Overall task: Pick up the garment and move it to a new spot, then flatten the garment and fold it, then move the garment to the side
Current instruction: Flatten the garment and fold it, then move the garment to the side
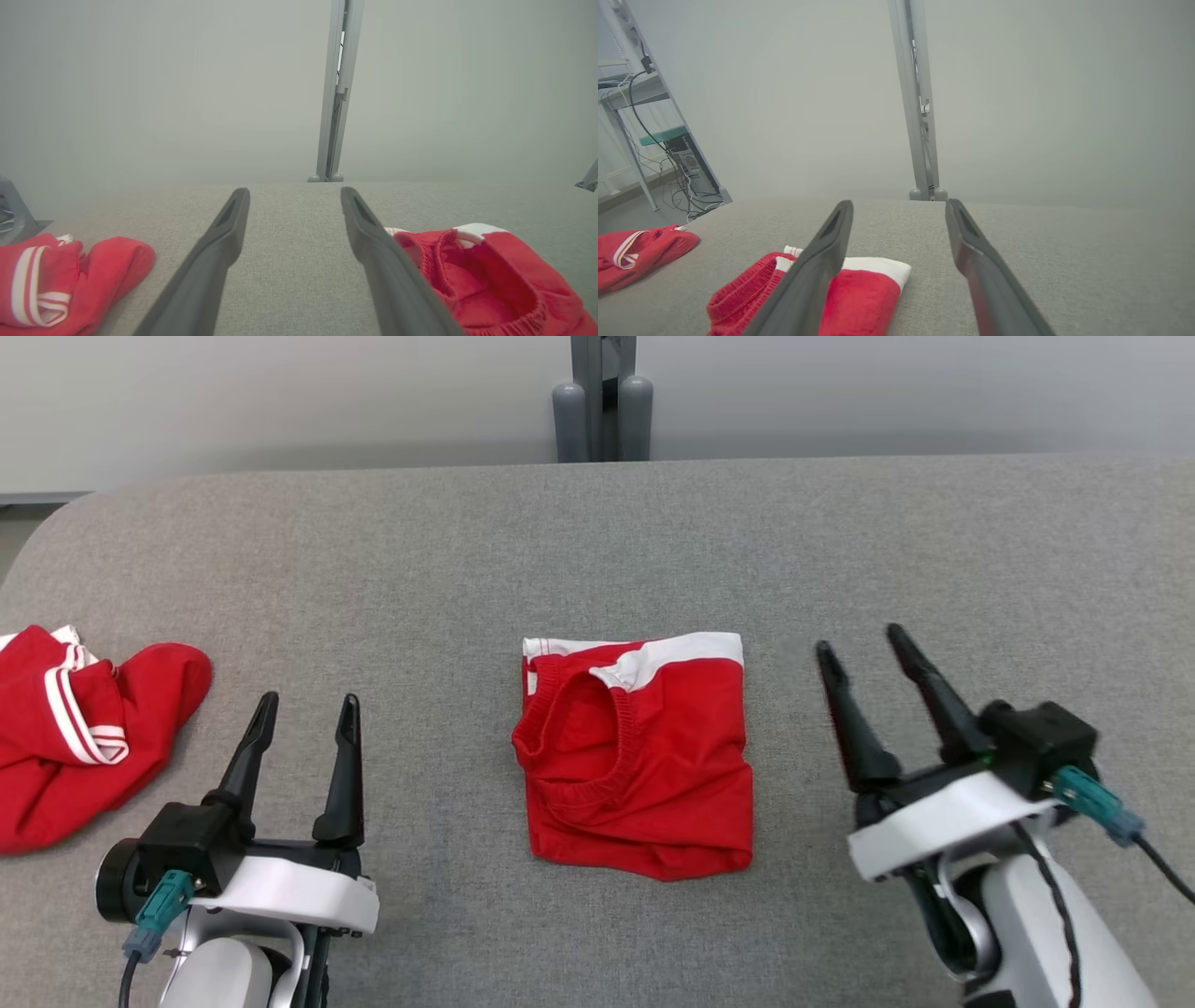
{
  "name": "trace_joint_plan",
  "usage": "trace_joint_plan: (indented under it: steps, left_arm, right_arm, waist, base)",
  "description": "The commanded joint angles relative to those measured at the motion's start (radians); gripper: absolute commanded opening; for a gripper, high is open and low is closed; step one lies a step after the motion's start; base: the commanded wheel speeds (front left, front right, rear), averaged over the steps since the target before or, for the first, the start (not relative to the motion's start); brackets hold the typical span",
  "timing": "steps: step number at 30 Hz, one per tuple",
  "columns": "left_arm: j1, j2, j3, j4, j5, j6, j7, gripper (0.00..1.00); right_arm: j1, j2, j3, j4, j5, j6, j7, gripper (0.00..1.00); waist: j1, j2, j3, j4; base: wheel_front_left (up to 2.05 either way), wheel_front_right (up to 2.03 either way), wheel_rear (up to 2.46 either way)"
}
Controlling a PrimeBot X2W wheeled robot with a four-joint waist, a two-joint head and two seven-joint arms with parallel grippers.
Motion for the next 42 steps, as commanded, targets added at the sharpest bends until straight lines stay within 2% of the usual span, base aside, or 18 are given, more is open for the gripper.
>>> trace_joint_plan:
  steps: [1,7,15,32,42]
  left_arm:
    - [0.010,0.010,0.005,-0.007,-0.001,0.008,0.002,1.00]
    - [0.037,0.020,0.008,-0.033,-0.002,0.023,0.014,1.00]
    - [0.069,0.025,0.004,-0.056,-0.008,0.041,0.044,1.00]
    - [0.058,0.037,-0.007,-0.084,-0.009,0.053,0.052,1.00]
    - [0.035,0.022,-0.028,-0.074,-0.008,0.045,0.037,1.00]
  right_arm:
    - [0.043,-0.005,-0.052,-0.034,-0.024,0.000,0.021,1.00]
    - [0.143,-0.005,-0.160,-0.104,-0.063,0.000,0.070,1.00]
    - [0.241,-0.005,-0.217,-0.152,-0.058,0.000,0.108,1.00]
    - [0.250,-0.005,-0.210,-0.185,-0.071,0.000,0.136,1.00]
    - [0.219,-0.005,-0.105,-0.137,-0.065,0.000,0.188,1.00]
  waist:
    - [0.0000,0.0000,-0.010,-0.007]
    - [0.0000,0.0000,-0.030,-0.019]
    - [0.0000,0.0000,-0.046,-0.024]
    - [0.0000,0.0000,-0.031,-0.009]
    - [0.0000,0.0000,-0.004,0.056]
  base:
    - [0.00,0.00,0.00]
    - [0.00,0.00,0.00]
    - [0.00,0.00,0.00]
    - [0.00,0.00,0.00]
    - [0.00,0.00,0.00]
